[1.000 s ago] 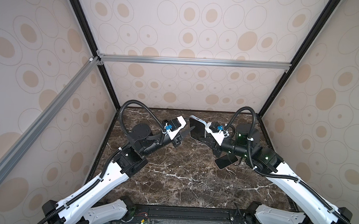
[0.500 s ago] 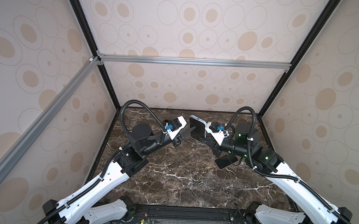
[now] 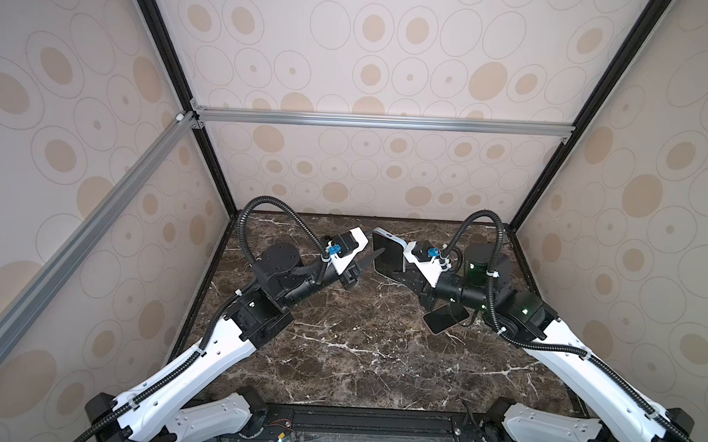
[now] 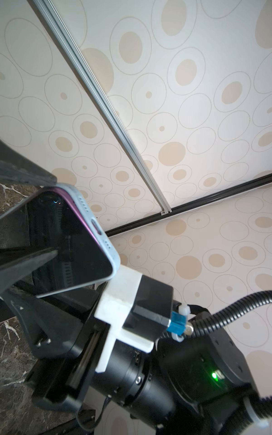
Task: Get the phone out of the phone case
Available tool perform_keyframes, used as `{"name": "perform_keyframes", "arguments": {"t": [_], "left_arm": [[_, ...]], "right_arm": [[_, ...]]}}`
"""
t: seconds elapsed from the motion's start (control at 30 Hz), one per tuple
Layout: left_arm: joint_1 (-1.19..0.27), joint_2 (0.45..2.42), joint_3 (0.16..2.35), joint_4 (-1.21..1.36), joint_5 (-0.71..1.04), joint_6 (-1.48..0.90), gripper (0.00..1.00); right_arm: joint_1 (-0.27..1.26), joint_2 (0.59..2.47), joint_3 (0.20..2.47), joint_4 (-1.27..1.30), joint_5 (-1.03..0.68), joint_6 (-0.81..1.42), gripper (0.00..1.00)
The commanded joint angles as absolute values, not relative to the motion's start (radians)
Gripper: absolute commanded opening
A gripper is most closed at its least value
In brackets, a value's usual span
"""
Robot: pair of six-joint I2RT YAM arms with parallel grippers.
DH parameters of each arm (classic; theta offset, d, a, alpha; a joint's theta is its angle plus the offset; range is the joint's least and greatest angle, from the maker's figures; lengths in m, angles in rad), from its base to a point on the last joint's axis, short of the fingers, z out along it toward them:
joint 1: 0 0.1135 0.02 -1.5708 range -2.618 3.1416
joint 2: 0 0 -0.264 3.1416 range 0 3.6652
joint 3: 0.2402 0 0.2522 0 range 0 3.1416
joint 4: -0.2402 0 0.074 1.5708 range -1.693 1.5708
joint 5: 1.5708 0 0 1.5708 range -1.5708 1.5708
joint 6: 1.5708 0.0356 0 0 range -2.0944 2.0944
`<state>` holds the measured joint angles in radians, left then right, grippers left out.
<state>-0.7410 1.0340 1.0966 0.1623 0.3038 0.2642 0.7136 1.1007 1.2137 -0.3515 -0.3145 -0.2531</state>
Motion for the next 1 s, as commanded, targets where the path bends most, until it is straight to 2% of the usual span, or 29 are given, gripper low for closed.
{"name": "perform_keyframes", "arguments": {"t": [0.0,0.53,0.97], "left_arm": [[-0.740,1.048,1.124,0.148,0.338,0.287,0.41],[-0.741,1.116,1.165,0.041,0.553,0.305,0.41],[-0.737,1.134,1.163,0.009,0.627,0.304,0.42]], "right_arm": [[0.721,1.106,1.263,-0.293,-0.353,-0.271,0.00],[0.721,1.108,1.282,-0.321,-0.435,-0.331,0.00],[0.721,1.107,1.282,-0.337,-0.489,-0.371,0.00]]}}
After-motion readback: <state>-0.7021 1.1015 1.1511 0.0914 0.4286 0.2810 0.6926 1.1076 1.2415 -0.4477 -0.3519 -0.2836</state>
